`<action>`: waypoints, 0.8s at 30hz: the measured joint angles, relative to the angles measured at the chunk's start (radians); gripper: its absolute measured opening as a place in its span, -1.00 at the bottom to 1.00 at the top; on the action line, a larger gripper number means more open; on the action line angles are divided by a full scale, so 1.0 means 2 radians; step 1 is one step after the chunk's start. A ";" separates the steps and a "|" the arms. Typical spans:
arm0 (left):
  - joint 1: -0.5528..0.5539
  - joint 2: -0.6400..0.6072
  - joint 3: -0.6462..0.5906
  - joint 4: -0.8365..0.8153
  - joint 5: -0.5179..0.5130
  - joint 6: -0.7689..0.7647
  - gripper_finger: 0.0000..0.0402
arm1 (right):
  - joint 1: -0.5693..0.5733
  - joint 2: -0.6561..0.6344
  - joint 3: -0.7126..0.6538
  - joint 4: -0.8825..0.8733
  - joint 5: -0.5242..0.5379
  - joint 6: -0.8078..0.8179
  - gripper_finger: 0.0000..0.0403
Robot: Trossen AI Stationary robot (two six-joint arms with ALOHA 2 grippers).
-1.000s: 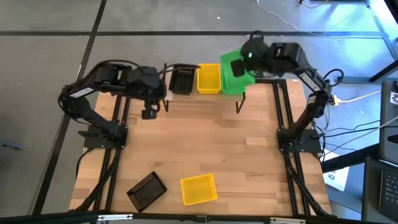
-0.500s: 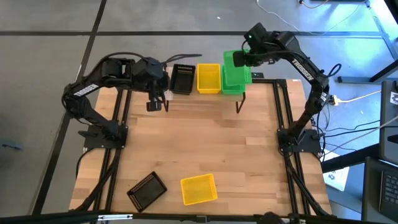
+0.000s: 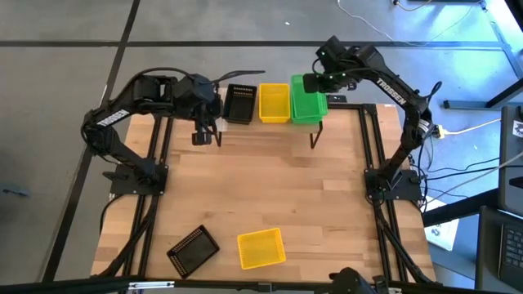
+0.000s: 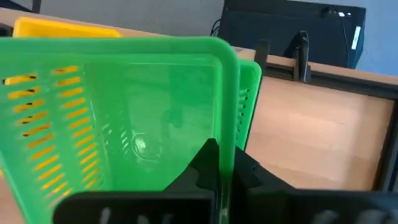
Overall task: Stack baskets on shelf by color
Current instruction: Stack the green bin on top of the other green bins on the shelf
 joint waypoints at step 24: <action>0.000 0.000 0.000 -0.001 0.000 -0.003 -0.77 | 0.007 -0.003 0.000 0.017 -0.012 0.039 -0.67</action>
